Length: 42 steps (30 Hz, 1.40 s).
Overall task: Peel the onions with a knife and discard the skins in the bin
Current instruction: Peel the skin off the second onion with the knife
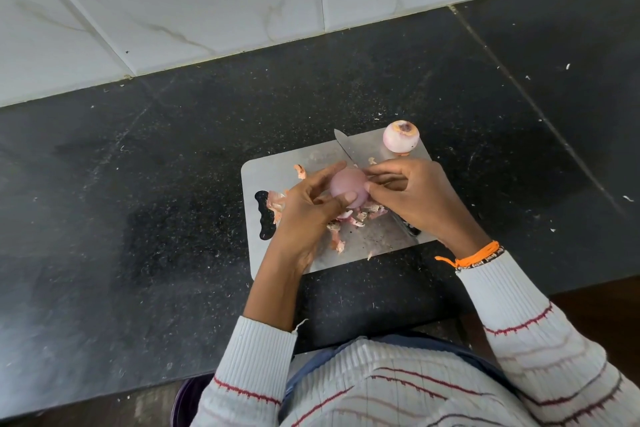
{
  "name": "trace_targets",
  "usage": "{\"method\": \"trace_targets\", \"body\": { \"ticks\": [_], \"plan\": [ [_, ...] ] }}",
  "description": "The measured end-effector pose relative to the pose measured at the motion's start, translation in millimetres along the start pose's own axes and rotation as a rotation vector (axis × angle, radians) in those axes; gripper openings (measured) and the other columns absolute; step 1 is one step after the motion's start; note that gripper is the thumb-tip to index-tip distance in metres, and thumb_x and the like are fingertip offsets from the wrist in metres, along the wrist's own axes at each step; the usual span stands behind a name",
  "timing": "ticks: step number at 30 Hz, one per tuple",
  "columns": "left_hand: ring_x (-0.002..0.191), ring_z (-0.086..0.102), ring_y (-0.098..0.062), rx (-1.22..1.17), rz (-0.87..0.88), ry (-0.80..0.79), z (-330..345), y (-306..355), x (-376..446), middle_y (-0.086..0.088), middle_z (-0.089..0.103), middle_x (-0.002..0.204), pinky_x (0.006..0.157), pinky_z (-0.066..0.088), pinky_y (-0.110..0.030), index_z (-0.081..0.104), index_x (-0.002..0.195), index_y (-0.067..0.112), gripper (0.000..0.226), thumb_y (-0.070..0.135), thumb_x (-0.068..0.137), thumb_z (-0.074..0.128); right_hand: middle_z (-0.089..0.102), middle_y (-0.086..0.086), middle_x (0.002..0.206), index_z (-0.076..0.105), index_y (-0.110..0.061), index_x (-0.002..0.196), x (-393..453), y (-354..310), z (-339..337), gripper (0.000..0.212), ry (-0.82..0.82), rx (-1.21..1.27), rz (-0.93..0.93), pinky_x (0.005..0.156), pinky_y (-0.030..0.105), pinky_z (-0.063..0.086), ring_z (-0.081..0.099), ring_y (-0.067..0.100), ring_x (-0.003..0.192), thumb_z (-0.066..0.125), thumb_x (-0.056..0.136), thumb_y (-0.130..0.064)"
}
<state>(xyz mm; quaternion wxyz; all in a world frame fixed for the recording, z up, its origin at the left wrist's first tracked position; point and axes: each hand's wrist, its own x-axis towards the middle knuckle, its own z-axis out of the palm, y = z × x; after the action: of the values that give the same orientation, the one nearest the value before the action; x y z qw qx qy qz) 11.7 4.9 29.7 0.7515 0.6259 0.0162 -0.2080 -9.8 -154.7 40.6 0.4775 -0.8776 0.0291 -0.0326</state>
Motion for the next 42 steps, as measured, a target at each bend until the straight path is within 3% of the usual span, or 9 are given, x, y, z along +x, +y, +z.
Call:
{"method": "trace_targets", "body": {
  "ticks": [5, 10, 18, 22, 26, 30, 34, 38, 42],
  "plan": [
    [0.096, 0.065, -0.019, 0.026, -0.005, -0.056, -2, -2, 1, -0.008, 0.067, 0.108, 0.083, 0.055, -0.031, 0.059, 0.115, 0.011, 0.038, -0.006, 0.081, 0.061, 0.073, 0.004, 0.08, 0.072, -0.009, 0.094, -1, -2, -1, 0.023, 0.029, -0.015, -0.011, 0.068, 0.028, 0.059, 0.068, 0.008, 0.07, 0.076, 0.072, -0.013],
    [0.106, 0.061, -0.023, 0.072, 0.008, -0.083, -1, -4, 1, -0.017, 0.063, 0.118, 0.086, 0.054, -0.027, 0.055, 0.123, 0.003, 0.042, -0.006, 0.083, 0.059, 0.07, 0.002, 0.068, 0.07, -0.009, 0.082, -2, -2, 4, 0.019, 0.085, -0.056, -0.003, 0.064, 0.037, 0.059, 0.067, 0.009, 0.064, 0.078, 0.065, -0.012],
    [0.112, 0.058, -0.03, 0.096, 0.005, -0.078, 0, -7, 4, -0.017, 0.062, 0.119, 0.09, 0.053, -0.031, 0.054, 0.123, 0.004, 0.042, -0.006, 0.083, 0.059, 0.066, 0.001, 0.06, 0.069, -0.012, 0.073, 4, 6, 7, 0.007, 0.155, -0.096, -0.005, 0.056, 0.032, 0.056, 0.06, 0.007, 0.054, 0.073, 0.069, -0.008],
    [0.106, 0.06, -0.028, 0.03, -0.012, -0.068, 1, -5, 4, -0.014, 0.062, 0.117, 0.084, 0.055, -0.027, 0.054, 0.124, 0.004, 0.04, -0.007, 0.085, 0.055, 0.065, -0.005, 0.064, 0.071, -0.012, 0.08, 5, 7, 6, 0.012, 0.149, 0.018, 0.065, 0.059, 0.023, 0.056, 0.064, 0.006, 0.06, 0.071, 0.071, -0.005],
    [0.096, 0.063, -0.02, -0.173, -0.042, -0.123, 0, -2, 2, -0.01, 0.062, 0.113, 0.078, 0.055, -0.022, 0.052, 0.123, 0.005, 0.04, -0.004, 0.084, 0.054, 0.071, 0.007, 0.075, 0.072, -0.007, 0.088, 9, 18, 7, 0.016, 0.162, 0.17, 0.155, 0.071, 0.043, 0.059, 0.07, 0.02, 0.072, 0.072, 0.073, -0.006],
    [0.098, 0.064, -0.02, -0.295, -0.067, -0.158, 3, 0, 1, -0.008, 0.063, 0.115, 0.076, 0.057, -0.023, 0.052, 0.123, 0.008, 0.043, -0.003, 0.082, 0.054, 0.072, 0.01, 0.089, 0.071, -0.005, 0.098, 6, 19, 12, 0.022, 0.112, 0.039, 0.106, 0.076, 0.034, 0.057, 0.067, 0.016, 0.081, 0.074, 0.076, -0.01],
    [0.092, 0.066, -0.015, -0.234, -0.044, -0.158, 2, -1, 1, -0.004, 0.065, 0.106, 0.077, 0.056, -0.024, 0.054, 0.115, 0.009, 0.036, -0.01, 0.085, 0.05, 0.071, 0.01, 0.088, 0.067, -0.005, 0.098, 6, 19, 17, 0.017, 0.146, -0.098, -0.006, 0.069, 0.028, 0.054, 0.066, 0.018, 0.079, 0.068, 0.082, -0.011],
    [0.101, 0.061, -0.018, -0.236, -0.033, -0.211, -1, -2, -1, -0.008, 0.06, 0.116, 0.084, 0.053, -0.026, 0.054, 0.118, 0.008, 0.038, -0.003, 0.082, 0.055, 0.069, 0.01, 0.091, 0.06, -0.008, 0.101, 5, 27, 24, 0.018, 0.13, -0.267, -0.032, 0.071, 0.031, 0.052, 0.064, 0.022, 0.084, 0.066, 0.085, -0.014],
    [0.094, 0.061, -0.021, -0.192, 0.014, -0.2, -3, 4, 0, -0.008, 0.06, 0.116, 0.068, 0.053, -0.023, 0.054, 0.12, 0.011, 0.039, -0.003, 0.083, 0.056, 0.07, 0.01, 0.098, 0.064, -0.008, 0.107, 6, 22, 19, 0.019, 0.126, -0.241, -0.05, 0.076, 0.028, 0.051, 0.065, 0.02, 0.09, 0.058, 0.089, -0.011]
  ]
}}
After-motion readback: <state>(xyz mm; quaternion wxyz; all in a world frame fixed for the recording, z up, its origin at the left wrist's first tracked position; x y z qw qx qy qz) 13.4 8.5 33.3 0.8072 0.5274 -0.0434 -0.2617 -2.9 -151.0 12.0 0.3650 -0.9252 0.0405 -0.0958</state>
